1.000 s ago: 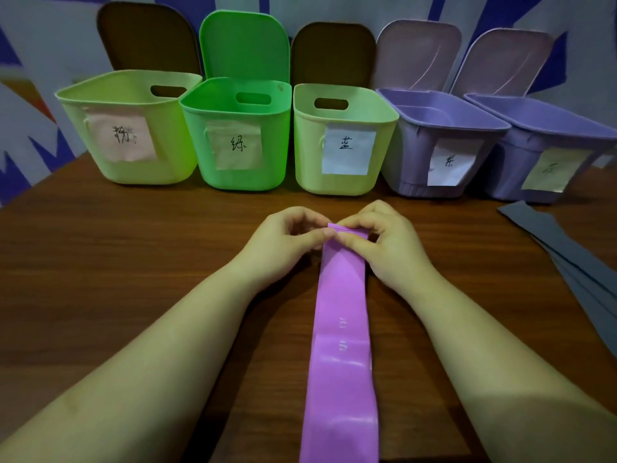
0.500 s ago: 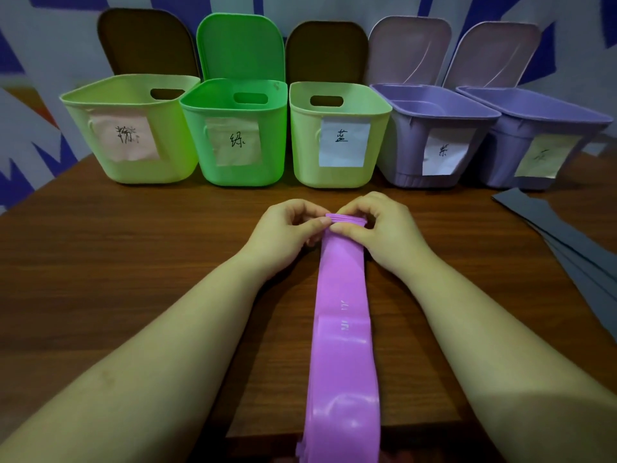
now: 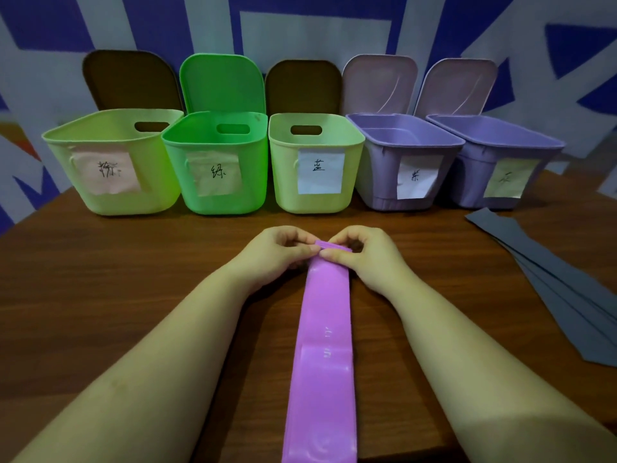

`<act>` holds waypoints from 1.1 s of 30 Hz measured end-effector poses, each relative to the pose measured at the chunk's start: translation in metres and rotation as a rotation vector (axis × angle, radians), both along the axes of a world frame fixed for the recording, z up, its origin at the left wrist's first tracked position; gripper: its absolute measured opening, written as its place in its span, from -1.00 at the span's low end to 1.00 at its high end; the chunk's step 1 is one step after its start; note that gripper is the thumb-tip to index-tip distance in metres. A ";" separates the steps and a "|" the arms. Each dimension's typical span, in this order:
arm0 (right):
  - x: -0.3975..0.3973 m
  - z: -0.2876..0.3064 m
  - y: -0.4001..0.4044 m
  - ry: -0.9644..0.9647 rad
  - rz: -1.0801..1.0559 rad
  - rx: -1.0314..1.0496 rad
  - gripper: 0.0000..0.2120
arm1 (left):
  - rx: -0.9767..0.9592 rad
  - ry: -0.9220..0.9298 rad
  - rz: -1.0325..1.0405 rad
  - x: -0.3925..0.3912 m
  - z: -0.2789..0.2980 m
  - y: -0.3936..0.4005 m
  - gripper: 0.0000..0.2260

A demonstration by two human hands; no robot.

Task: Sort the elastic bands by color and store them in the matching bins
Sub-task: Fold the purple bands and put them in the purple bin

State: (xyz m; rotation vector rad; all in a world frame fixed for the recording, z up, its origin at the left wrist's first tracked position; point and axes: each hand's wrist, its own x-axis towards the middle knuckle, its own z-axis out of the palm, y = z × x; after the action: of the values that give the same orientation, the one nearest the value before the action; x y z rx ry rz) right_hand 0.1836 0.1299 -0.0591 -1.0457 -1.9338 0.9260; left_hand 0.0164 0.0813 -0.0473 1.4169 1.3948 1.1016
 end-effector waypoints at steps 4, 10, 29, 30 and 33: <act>0.000 0.001 0.002 -0.011 0.027 -0.022 -0.87 | 0.000 -0.004 0.044 -0.002 -0.004 0.004 -0.94; 0.005 0.002 0.004 -0.012 0.048 -0.097 -0.88 | -0.005 -0.092 0.054 -0.006 -0.002 0.003 -0.91; 0.004 0.013 -0.013 0.066 0.054 -0.032 -0.88 | -0.006 -0.184 -0.011 0.001 -0.002 0.003 -0.85; 0.004 0.013 -0.013 0.060 0.052 -0.015 -0.87 | -0.014 -0.174 0.000 0.001 -0.002 0.004 -0.83; 0.004 0.012 -0.012 0.056 0.030 0.042 -0.81 | -0.060 -0.126 0.027 0.002 0.000 0.004 -0.76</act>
State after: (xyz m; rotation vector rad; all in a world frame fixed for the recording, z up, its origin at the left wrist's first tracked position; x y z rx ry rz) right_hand 0.1872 0.1175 -0.0469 -0.9590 -1.9189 0.9183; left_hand 0.0185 0.0858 -0.0477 1.2675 1.3491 1.1365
